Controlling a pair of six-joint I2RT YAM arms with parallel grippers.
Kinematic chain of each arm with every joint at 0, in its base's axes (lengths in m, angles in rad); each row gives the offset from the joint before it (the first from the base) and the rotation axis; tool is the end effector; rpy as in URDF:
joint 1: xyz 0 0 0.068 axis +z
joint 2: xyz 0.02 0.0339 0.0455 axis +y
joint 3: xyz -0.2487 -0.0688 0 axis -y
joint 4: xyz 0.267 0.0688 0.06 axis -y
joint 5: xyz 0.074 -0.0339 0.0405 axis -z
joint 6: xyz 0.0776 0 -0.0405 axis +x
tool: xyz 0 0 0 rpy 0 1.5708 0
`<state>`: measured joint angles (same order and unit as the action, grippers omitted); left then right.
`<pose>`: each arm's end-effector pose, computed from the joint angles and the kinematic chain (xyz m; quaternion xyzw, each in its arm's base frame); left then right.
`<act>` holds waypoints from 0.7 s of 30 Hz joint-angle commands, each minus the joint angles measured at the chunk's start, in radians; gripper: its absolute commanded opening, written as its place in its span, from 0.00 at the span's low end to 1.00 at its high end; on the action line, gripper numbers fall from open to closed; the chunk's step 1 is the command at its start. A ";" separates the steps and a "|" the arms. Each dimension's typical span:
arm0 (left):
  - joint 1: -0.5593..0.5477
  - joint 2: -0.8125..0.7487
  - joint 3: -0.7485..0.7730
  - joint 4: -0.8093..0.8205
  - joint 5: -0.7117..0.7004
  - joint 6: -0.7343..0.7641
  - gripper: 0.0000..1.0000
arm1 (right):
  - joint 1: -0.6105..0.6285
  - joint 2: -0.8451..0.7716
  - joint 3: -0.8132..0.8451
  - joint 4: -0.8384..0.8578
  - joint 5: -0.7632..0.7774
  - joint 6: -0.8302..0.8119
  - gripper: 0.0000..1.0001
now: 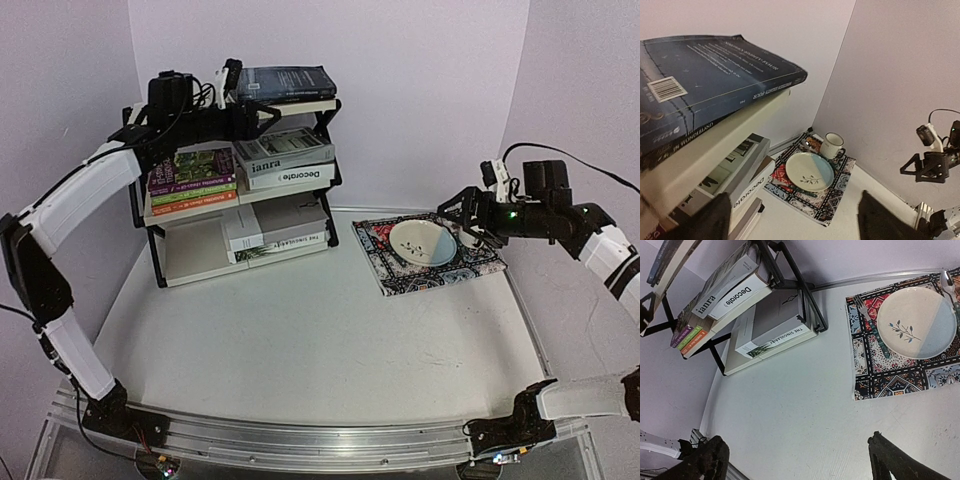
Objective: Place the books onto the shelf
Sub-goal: Reset both arms
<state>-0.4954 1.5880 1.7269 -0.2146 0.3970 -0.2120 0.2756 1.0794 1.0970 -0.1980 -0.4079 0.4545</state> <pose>0.3601 -0.2287 0.4475 0.2343 0.6928 -0.3665 0.5751 0.2913 0.1144 0.3714 -0.0620 0.7606 0.3692 0.5304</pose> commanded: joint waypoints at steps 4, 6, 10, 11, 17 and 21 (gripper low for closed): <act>-0.003 -0.431 -0.438 0.105 -0.027 -0.025 1.00 | -0.003 -0.148 -0.227 0.127 0.156 -0.074 0.98; -0.004 -0.516 -0.543 0.105 -0.071 -0.028 1.00 | -0.003 -0.197 -0.308 0.186 0.210 -0.063 0.98; -0.004 -0.678 -0.760 0.104 -0.157 -0.031 1.00 | -0.003 -0.313 -0.489 0.316 0.246 -0.106 0.98; -0.003 -0.713 -0.810 0.106 -0.177 -0.030 1.00 | -0.003 -0.339 -0.526 0.335 0.249 -0.126 0.98; -0.003 -0.867 -1.069 0.138 -0.313 -0.033 1.00 | -0.003 -0.436 -0.667 0.368 0.277 -0.279 0.98; -0.004 -0.884 -1.172 0.138 -0.468 -0.022 1.00 | -0.003 -0.452 -0.719 0.371 0.277 -0.337 0.98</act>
<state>-0.4994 0.7315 0.6184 -0.1291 0.1102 -0.2369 0.2756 0.6456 0.4168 0.1090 -0.1547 0.2191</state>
